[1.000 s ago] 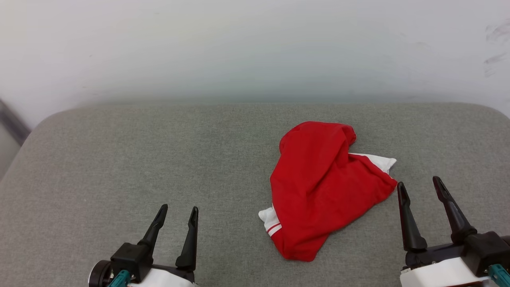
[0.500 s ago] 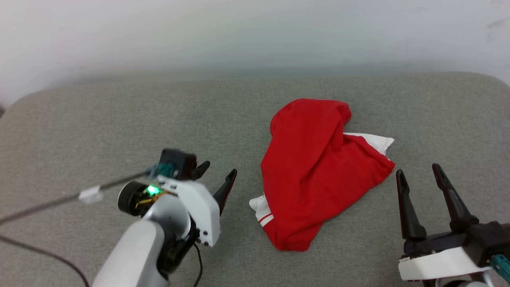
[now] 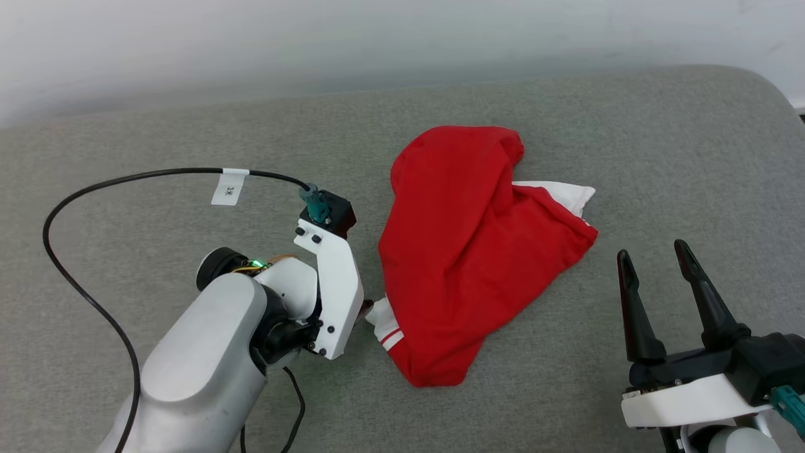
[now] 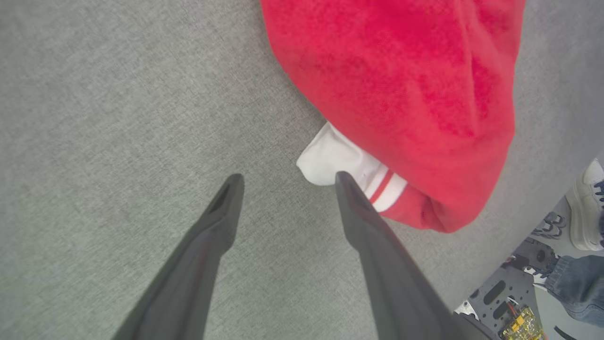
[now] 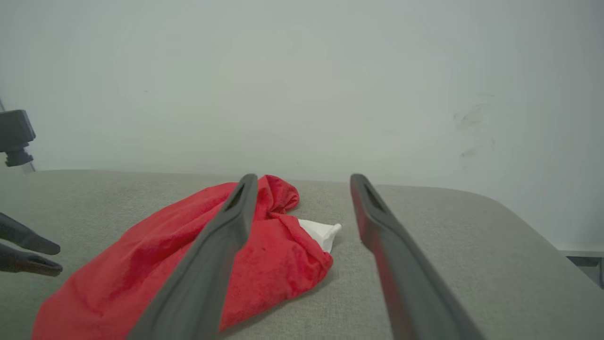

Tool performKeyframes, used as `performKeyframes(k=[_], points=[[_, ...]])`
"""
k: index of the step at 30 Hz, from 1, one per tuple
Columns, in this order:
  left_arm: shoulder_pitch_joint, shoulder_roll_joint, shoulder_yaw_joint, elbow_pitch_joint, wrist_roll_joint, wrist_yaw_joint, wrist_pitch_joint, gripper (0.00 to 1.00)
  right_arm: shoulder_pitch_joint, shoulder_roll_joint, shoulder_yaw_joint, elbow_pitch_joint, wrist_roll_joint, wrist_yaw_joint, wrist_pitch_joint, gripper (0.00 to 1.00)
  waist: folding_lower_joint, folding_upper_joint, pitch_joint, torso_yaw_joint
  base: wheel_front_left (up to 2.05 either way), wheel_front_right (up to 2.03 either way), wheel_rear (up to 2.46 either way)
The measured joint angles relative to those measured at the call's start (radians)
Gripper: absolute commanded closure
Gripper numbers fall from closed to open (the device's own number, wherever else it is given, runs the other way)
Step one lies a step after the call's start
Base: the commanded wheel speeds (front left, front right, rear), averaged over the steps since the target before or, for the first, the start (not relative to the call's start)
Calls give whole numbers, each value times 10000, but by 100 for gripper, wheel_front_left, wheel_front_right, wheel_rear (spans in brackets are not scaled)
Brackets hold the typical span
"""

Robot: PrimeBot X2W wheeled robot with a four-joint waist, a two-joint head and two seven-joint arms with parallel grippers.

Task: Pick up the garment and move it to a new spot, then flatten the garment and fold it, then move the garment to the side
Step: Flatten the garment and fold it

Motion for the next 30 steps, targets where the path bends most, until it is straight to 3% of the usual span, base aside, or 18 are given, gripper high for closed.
performKeyframes(k=[14,15,16,17,24,30], points=[[-454,-261,-704,1103,-19,0,109,0,-365,2,115,2,159,0,0,0,0,0,770,-481,0,0,0],[-454,-261,-704,1103,-19,0,109,9,-365,2,115,2,159,0,0,0,0,0,770,-481,0,0,0],[-498,-232,-798,1118,10,0,105,74,-385,0,119,6,159,0,0,0,0,0,816,-500,0,0,0],[-508,-199,-846,1114,2,0,48,100,-391,2,125,19,159,0,2,0,0,0,844,-513,0,0,0],[-93,79,-397,1319,-128,111,-1507,100,-334,0,-167,169,140,0,0,0,0,0,498,-348,0,0,0],[128,389,581,1187,-259,675,-3060,100,-178,2,-255,217,35,0,0,0,0,0,22,62,0,0,0]])
